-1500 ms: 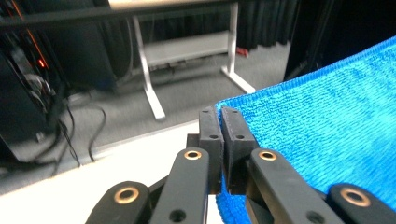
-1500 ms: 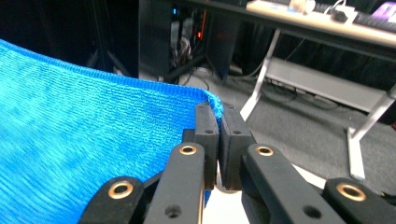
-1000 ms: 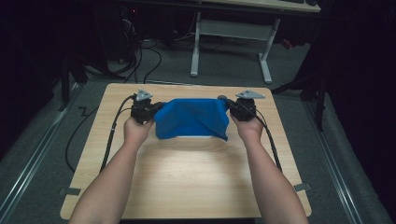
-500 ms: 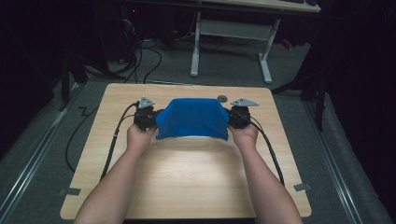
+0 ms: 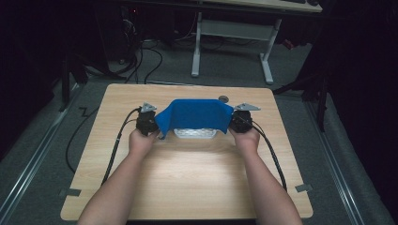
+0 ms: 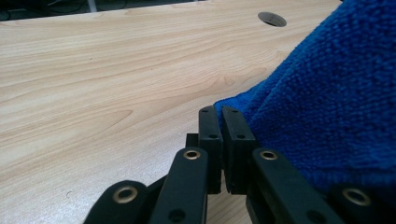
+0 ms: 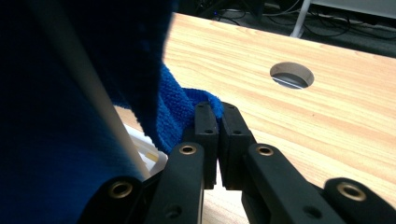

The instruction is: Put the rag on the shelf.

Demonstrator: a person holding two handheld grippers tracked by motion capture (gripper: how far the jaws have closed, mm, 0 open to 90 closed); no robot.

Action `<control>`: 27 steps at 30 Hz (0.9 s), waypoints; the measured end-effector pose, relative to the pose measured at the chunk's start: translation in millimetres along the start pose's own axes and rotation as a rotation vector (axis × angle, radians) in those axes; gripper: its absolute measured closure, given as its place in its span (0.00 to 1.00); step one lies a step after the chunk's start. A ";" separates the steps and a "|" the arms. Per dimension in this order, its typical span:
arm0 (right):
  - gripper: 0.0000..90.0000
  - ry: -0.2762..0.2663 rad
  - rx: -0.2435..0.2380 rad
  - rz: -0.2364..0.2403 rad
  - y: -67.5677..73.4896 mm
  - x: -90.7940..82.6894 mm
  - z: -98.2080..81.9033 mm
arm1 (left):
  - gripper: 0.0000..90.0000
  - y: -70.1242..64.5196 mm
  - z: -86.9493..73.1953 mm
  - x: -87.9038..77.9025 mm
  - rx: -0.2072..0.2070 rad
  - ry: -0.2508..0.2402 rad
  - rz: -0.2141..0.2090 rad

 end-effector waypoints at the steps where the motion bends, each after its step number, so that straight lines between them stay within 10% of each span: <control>1: 0.98 0.003 0.000 0.000 -0.3 0.2 -0.5 | 0.98 0.0 -0.8 -0.1 0.002 0.003 -0.001; 27: 0.78 -0.013 0.015 -0.035 -2.8 -6.3 6.5 | 0.78 4.3 3.8 -11.8 -0.033 -0.033 0.035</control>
Point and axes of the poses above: each handheld gripper's, and its own axes: x roughly forward along the jaws, z roughly out of its top, y roughly to its left, the point moved 5 cm from there along x, roughly forward along the jaws, and after that the axes turned 3 degrees about -x, right-handed, at the moved point
